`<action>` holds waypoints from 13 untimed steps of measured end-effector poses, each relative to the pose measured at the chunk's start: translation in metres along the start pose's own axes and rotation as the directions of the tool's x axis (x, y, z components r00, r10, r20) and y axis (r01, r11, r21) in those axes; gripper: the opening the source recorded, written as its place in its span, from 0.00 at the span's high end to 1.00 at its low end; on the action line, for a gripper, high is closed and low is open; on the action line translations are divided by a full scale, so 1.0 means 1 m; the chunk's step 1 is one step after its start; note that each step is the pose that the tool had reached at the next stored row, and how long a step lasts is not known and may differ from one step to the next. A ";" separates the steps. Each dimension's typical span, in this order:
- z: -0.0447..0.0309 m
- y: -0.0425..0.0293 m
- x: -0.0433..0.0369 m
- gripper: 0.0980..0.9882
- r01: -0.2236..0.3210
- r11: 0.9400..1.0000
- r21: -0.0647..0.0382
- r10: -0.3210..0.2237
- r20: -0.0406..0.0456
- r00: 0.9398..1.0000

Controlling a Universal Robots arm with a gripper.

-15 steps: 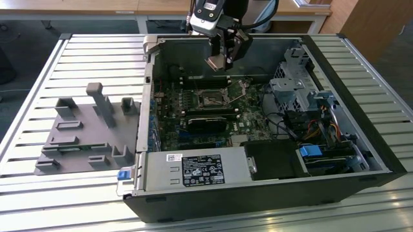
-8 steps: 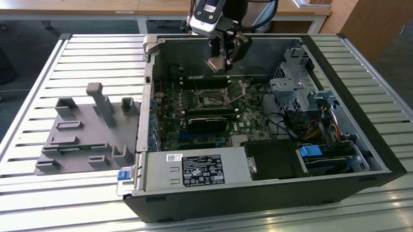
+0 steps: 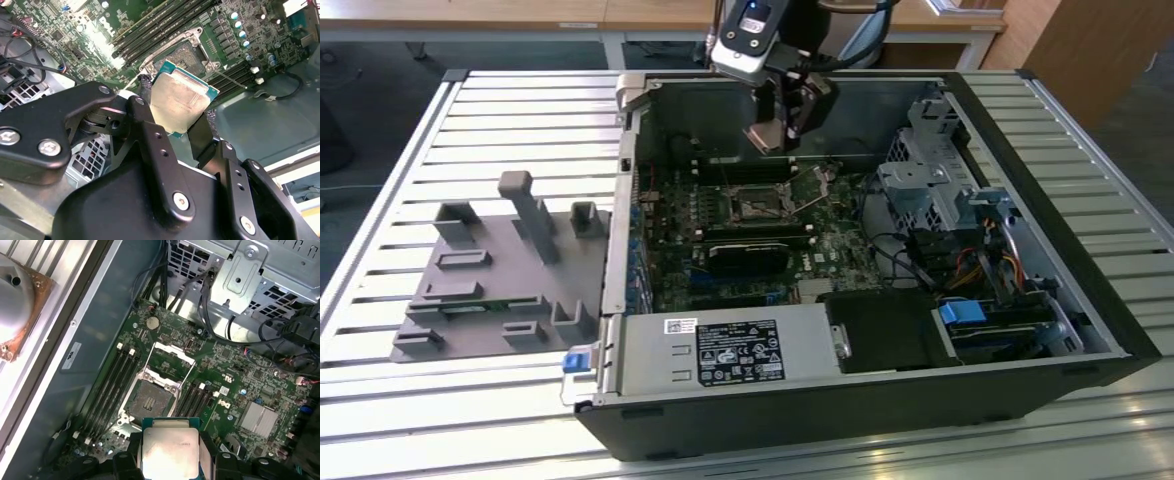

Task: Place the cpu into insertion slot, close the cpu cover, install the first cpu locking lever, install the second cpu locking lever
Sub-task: 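Place the cpu into insertion slot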

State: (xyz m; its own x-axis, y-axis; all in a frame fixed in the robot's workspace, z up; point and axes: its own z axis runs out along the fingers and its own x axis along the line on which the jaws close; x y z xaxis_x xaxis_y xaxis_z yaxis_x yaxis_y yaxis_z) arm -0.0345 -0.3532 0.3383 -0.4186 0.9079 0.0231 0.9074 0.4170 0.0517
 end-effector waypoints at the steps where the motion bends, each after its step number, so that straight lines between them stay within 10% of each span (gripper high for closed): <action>1: 0.0011 0.0001 0.0003 0.50 -0.006 1.000 0.000 0.006 0.001 1.000; 13: 0.0106 -0.0003 0.0002 0.50 -0.187 0.982 -0.004 0.187 0.012 0.982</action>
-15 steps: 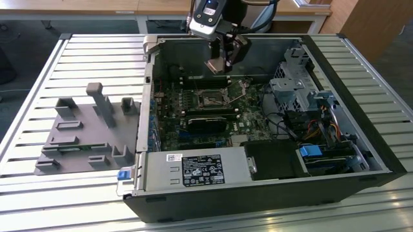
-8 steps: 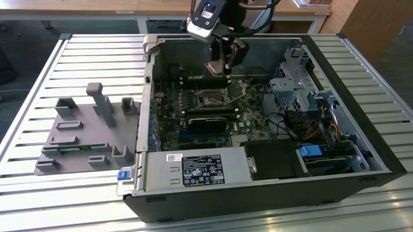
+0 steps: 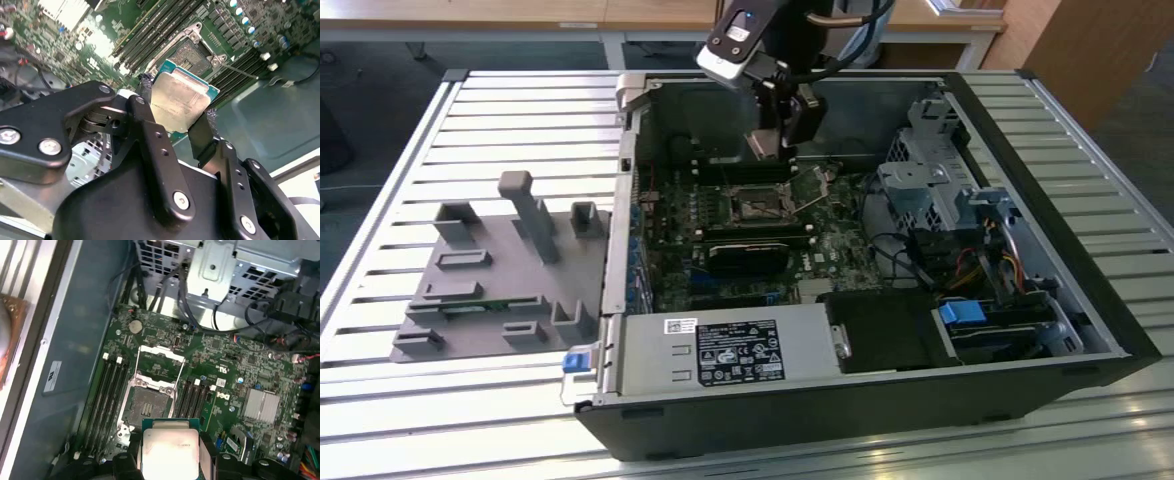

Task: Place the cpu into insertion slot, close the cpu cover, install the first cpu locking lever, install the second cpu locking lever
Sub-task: 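Place the cpu into insertion slot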

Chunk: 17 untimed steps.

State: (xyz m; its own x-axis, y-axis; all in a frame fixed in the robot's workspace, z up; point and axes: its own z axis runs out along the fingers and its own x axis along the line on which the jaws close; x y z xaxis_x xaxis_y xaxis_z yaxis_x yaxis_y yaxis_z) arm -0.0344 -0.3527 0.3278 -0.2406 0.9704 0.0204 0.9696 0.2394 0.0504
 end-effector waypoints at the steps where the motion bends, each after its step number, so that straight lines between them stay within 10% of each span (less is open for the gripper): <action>1: 0.0003 0.0000 0.0000 0.50 -0.016 1.000 0.000 0.016 0.001 1.000; 17: 0.0127 -0.0004 0.0008 0.50 -0.163 0.987 -0.003 0.163 0.013 0.986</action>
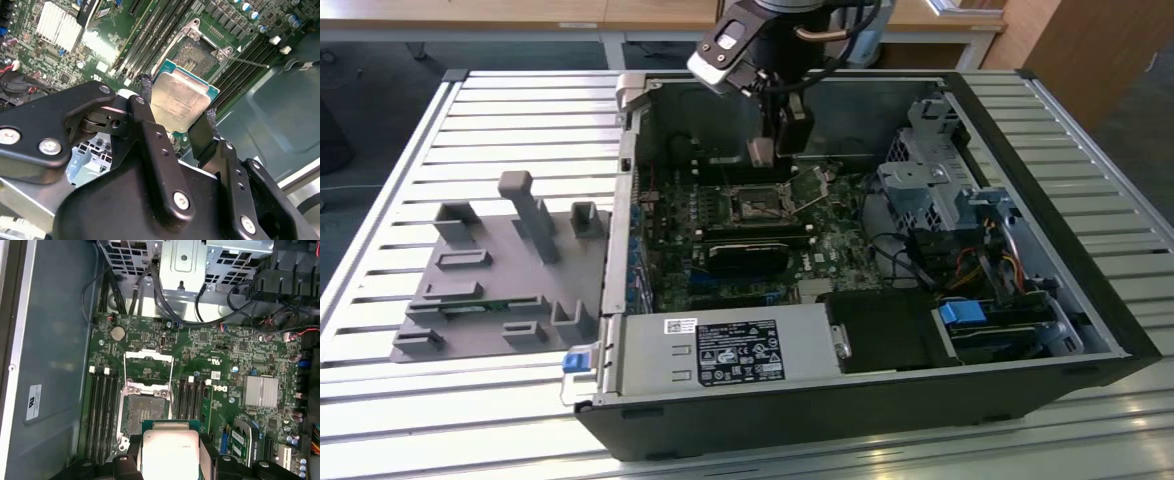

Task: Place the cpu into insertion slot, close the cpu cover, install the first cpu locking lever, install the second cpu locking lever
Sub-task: 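Place the cpu into insertion slot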

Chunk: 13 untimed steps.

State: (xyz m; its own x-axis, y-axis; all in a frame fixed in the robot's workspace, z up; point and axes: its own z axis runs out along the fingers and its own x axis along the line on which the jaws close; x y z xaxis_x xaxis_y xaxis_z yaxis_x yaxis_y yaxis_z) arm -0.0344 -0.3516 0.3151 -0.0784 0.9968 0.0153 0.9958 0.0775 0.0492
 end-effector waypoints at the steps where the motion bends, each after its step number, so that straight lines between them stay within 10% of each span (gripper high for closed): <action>1: 0.0009 -0.0001 0.0000 0.50 0.000 1.000 0.000 0.000 0.000 1.000; 13: 0.0071 -0.0004 0.0001 0.50 0.000 1.000 0.000 0.000 0.000 1.000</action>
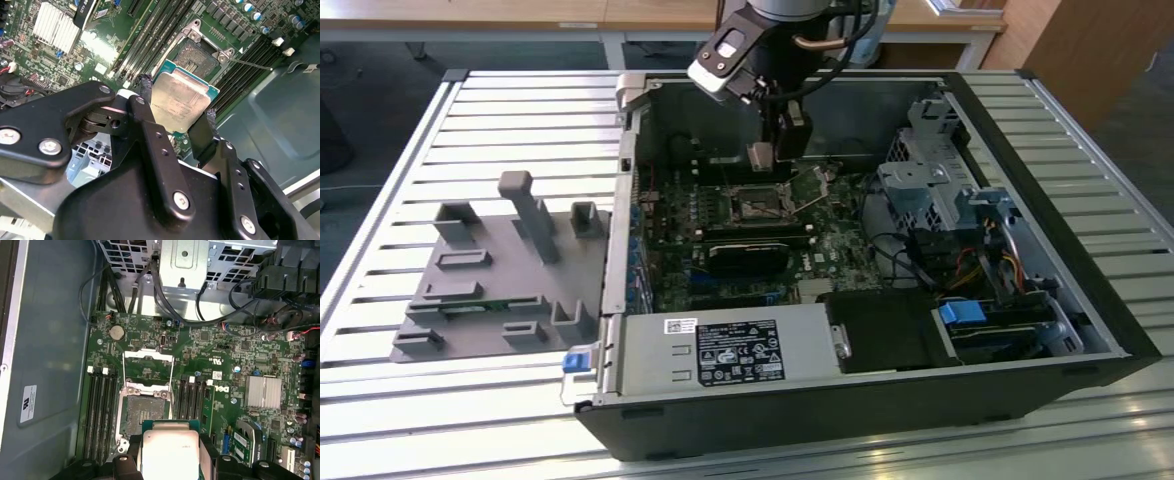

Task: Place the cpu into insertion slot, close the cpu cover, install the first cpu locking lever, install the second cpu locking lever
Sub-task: 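Place the cpu into insertion slot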

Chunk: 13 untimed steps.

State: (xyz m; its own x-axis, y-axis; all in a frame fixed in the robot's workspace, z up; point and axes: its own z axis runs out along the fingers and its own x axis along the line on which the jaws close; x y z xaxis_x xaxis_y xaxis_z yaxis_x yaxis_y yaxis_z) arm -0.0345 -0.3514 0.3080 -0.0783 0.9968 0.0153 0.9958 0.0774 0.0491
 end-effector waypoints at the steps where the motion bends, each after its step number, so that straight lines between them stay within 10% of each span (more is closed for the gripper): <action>1: 0.0007 0.0000 0.0001 0.50 0.000 1.000 0.000 0.000 0.000 1.000; 13: 0.0137 0.0000 0.0051 0.50 -0.001 1.000 0.000 0.001 0.000 1.000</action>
State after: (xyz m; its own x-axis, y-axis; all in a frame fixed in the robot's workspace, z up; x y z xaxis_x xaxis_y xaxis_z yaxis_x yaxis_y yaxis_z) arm -0.0343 -0.3460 0.2943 -0.0777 0.9969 0.0154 0.9958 0.0768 0.0492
